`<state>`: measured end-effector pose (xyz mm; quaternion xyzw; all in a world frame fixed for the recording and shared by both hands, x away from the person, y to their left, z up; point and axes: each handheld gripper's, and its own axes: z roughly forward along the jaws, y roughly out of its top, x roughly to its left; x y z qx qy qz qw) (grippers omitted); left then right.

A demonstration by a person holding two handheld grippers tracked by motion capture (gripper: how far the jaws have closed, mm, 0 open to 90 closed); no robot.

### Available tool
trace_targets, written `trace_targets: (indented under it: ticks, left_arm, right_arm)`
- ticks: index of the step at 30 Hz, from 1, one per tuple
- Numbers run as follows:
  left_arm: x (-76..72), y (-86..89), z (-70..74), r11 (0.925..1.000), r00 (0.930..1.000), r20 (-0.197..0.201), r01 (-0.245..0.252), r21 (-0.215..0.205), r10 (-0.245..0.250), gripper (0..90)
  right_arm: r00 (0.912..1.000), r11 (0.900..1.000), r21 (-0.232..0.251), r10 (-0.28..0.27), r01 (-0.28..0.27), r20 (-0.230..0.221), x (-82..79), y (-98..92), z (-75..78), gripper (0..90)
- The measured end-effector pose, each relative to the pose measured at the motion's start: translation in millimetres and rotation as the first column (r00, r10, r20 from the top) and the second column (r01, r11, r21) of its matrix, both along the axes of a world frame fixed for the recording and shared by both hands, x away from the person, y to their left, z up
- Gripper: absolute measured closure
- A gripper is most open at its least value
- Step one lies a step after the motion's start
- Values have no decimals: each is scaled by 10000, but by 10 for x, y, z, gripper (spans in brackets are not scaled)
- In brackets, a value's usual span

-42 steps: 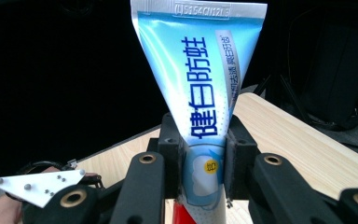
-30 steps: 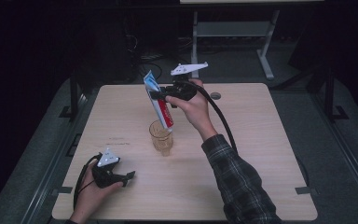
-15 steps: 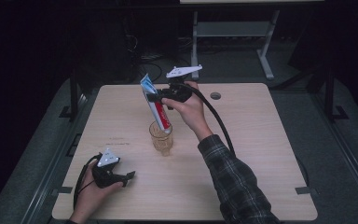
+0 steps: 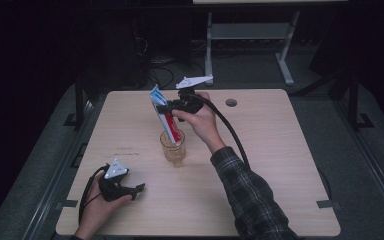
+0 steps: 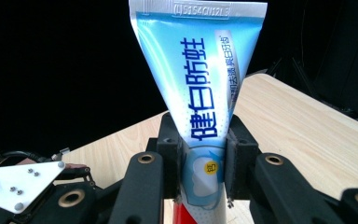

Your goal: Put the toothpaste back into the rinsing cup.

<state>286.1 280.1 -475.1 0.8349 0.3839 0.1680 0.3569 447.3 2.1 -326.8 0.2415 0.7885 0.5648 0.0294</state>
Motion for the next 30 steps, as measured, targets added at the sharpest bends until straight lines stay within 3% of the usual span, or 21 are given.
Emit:
trace_targets:
  ticks: [30]
  left_arm:
    - [0,2,1,10000,10000,-19,19,13,-19,136]
  right_arm:
    - [9995,9974,-706,146,-165,-274,-32,29,-333,708]
